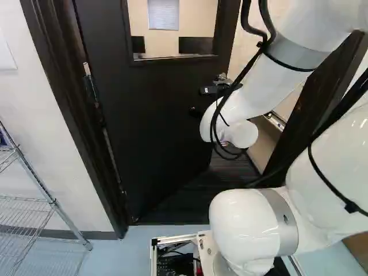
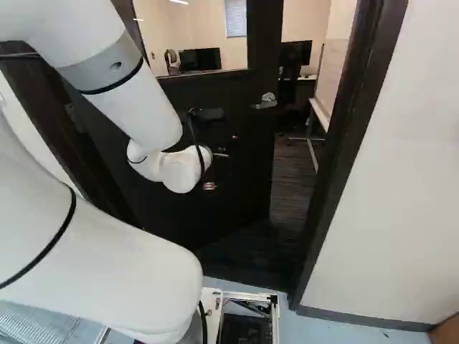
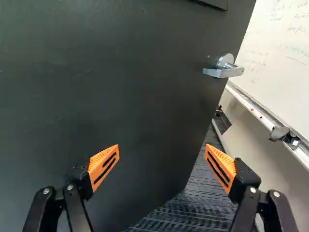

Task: Open the door and move inside

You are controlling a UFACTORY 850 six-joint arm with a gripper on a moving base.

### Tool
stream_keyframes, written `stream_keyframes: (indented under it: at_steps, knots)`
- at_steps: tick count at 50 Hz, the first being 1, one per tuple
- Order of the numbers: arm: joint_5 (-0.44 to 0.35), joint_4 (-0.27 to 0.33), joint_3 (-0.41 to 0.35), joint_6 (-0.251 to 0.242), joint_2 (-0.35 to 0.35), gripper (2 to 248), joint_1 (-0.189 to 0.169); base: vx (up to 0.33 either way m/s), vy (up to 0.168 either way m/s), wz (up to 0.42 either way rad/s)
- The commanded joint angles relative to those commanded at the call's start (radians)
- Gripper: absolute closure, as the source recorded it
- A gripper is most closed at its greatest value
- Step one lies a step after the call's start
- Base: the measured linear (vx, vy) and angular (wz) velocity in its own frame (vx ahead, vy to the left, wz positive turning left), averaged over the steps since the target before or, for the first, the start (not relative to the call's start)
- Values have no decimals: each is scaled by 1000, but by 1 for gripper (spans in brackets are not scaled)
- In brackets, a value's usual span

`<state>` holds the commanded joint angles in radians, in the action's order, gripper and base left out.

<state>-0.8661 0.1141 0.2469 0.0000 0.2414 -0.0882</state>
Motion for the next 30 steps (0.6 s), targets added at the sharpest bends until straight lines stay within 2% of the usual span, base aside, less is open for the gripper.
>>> stream_keyframes:
  at_steps: [30]
  knots:
    - [0,0,0,0,0,3,0,65,57,-11]
